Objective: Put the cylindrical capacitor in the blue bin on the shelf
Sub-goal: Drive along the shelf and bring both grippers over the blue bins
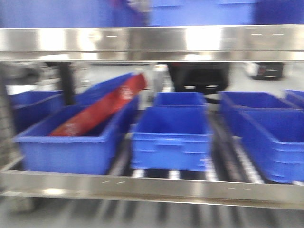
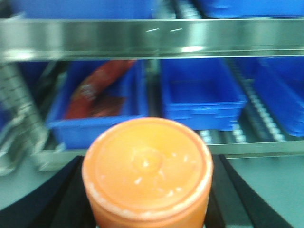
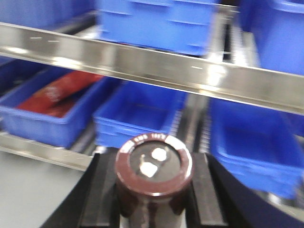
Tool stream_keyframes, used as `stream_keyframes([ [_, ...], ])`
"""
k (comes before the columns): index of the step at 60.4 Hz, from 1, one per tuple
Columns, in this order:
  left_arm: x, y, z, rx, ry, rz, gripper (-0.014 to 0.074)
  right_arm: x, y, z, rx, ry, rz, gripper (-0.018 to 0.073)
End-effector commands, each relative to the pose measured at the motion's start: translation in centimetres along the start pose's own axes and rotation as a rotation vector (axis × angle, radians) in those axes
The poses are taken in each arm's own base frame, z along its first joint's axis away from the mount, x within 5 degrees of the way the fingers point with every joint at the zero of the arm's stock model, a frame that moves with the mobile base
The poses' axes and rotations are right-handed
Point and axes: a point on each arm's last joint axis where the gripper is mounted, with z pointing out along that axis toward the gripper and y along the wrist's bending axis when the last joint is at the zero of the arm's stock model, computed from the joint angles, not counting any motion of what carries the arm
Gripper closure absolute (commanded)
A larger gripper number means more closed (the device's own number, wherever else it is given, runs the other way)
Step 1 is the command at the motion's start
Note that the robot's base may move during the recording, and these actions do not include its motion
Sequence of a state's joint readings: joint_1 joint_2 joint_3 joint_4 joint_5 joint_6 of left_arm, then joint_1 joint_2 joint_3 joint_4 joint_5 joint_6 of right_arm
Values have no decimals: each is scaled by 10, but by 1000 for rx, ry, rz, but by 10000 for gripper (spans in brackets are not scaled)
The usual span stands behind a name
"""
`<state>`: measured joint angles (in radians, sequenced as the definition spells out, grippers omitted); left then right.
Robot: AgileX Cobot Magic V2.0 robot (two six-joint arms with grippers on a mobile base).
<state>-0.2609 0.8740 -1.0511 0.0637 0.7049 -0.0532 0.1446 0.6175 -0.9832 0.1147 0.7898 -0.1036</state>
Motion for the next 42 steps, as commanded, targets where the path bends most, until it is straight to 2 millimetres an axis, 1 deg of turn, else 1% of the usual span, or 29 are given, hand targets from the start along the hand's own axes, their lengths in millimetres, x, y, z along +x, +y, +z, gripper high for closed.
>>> stream_keyframes([
  [1, -2, -1, -1, 10, -27, -1, 707, -4, 0, -2, 4, -30, -5, 658],
  [42, -2, -1, -1, 10, -27, -1, 707, -4, 0, -2, 4, -30, -5, 658],
])
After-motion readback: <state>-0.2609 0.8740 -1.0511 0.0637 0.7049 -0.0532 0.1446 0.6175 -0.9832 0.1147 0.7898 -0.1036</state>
